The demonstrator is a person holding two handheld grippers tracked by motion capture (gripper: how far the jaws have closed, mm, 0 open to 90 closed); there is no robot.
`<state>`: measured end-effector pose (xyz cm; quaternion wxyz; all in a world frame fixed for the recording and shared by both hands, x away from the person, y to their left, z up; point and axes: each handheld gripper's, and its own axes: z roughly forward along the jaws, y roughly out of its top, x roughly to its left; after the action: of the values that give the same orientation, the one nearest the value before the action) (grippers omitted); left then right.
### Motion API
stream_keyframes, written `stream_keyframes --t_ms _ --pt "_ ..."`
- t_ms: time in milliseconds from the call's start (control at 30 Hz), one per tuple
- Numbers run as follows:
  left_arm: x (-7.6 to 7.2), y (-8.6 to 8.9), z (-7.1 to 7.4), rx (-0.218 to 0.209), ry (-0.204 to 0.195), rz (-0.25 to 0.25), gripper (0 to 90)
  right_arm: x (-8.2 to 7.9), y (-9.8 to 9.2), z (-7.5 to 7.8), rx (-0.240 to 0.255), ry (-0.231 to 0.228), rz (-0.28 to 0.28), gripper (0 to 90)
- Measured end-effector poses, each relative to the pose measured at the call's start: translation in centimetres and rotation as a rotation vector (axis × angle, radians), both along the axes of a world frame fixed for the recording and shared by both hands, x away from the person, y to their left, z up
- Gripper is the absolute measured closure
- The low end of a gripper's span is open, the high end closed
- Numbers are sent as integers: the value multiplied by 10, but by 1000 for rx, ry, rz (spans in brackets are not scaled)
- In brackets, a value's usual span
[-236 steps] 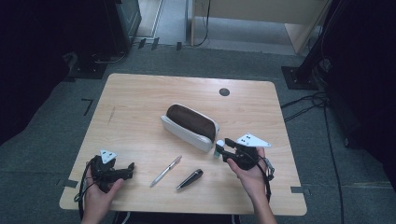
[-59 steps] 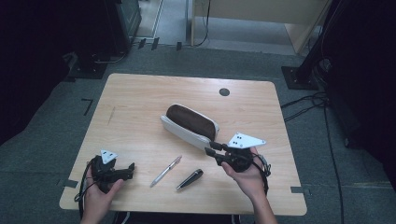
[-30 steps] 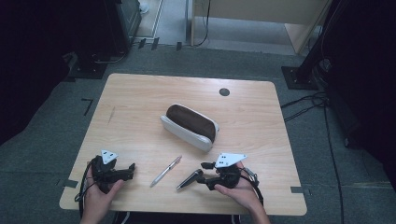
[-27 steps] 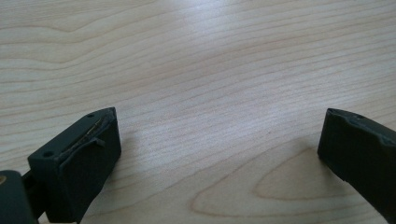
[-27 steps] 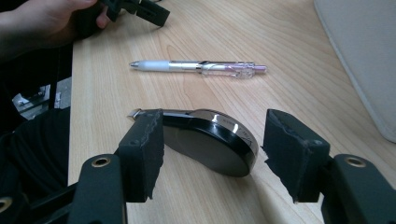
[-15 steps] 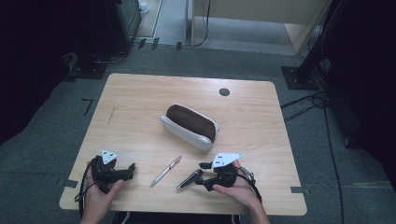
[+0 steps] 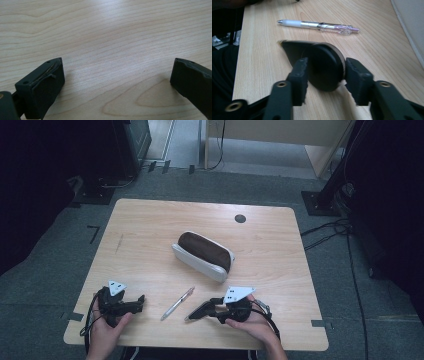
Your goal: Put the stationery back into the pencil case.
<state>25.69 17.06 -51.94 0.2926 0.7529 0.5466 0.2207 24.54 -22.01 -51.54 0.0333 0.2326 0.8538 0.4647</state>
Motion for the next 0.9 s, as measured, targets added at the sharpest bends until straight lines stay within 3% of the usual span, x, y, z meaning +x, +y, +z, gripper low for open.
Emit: stream_keyframes --t_ms 267,400,567,733,900 --pt "0 0 0 0 0 0 0 -3 2 -1 2 27 43 822" --pt "0 0 0 0 0 0 0 -3 2 -1 0 32 32 826" --pt "0 0 0 0 0 0 0 -4 3 0 27 46 26 641" --pt "0 0 0 -1 0 0 0 -5 10 -3 -10 25 -14 440" --pt "0 0 0 -1 0 0 0 -3 17 -4 -25 25 -31 314"
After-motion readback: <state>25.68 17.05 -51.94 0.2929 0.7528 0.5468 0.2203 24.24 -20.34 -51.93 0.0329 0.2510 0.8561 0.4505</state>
